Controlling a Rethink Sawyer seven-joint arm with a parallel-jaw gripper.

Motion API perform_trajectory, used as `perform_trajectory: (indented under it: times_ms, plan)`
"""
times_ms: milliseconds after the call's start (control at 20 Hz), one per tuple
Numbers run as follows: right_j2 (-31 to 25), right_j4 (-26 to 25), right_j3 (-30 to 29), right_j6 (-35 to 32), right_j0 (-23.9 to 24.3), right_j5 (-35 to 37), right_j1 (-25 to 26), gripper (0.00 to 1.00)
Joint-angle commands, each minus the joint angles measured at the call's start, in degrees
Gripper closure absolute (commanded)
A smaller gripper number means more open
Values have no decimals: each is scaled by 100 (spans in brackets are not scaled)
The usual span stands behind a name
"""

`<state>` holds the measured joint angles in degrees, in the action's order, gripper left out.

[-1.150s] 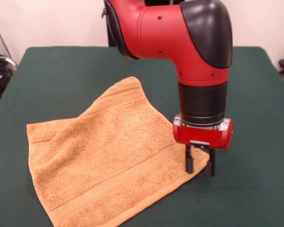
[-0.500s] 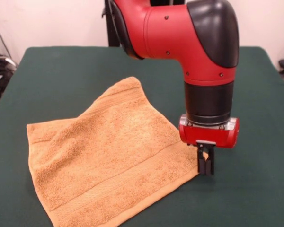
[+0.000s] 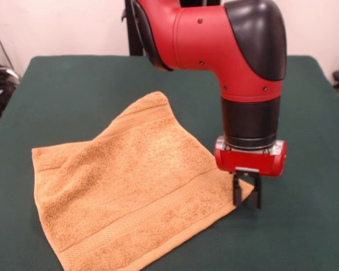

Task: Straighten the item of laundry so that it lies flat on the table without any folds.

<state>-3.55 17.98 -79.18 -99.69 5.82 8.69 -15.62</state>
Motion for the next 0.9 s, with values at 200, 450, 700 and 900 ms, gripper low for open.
perform_trajectory:
  times_ms: [200,450,700,900]
  plan:
    - [138,-167,109,-617,-308,830,-47,0]
    - [-11,-208,-259,-645,-261,743,-217,0]
    - [-29,-305,-1115,-852,-274,411,-630,0]
    - [-60,-489,-1459,-739,-125,265,-786,0]
